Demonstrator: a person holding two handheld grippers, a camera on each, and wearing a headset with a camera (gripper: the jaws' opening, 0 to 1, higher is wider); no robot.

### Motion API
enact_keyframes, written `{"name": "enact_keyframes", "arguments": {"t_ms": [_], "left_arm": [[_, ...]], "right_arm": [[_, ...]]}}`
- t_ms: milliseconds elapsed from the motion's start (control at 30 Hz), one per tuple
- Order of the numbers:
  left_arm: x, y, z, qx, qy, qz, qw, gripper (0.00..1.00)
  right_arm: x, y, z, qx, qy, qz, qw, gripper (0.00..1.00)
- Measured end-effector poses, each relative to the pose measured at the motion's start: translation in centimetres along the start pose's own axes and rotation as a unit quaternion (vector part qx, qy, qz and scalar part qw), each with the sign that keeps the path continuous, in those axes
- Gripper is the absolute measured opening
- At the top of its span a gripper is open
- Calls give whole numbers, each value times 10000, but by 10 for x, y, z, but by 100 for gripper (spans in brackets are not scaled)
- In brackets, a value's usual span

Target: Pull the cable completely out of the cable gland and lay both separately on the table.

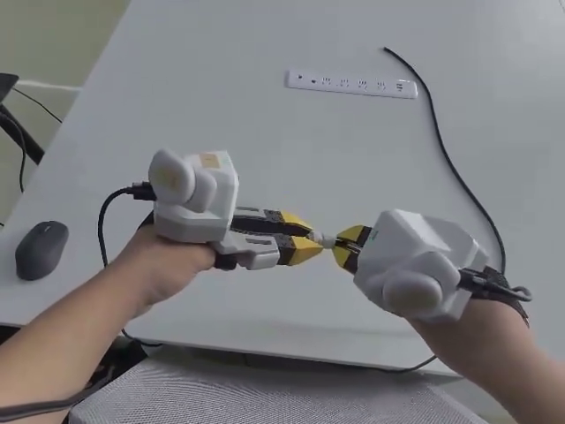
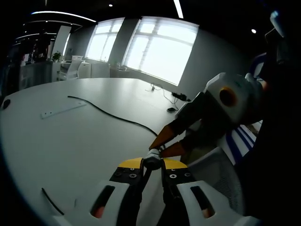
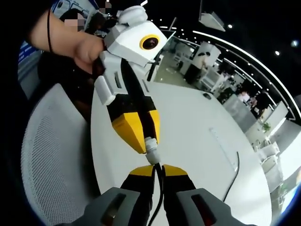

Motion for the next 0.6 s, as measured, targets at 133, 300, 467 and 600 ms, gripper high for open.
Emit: {"name": "enact_keyframes", "arguments": {"t_ms": [133, 300, 467, 600], "left_arm": [[0, 1, 1, 6, -11, -3, 10000, 15], [0, 0, 2, 10, -21, -2, 10000, 15], [0, 1, 2, 24, -12, 7, 10000, 15], [0, 1, 2, 30, -8, 9, 10000, 15]], "right_arm": [[-2, 2, -1, 34, 152, 31, 9999, 0], [-6, 3, -3, 91, 403, 57, 9991, 0], [-7, 5, -4, 183, 680, 30, 9975, 0], [-7, 6, -3, 199, 783, 30, 9967, 0]]}}
Point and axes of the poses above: the centre of the closed fingertips' face, and the gripper's own axes: y roughly forward along the fingers, z roughly to its left, x roughly out of its top, the point moved 10 cm from there along -y, roughly backward along the fingers, and after that the axes turned 15 degrees about z, right-handed, at the moved point
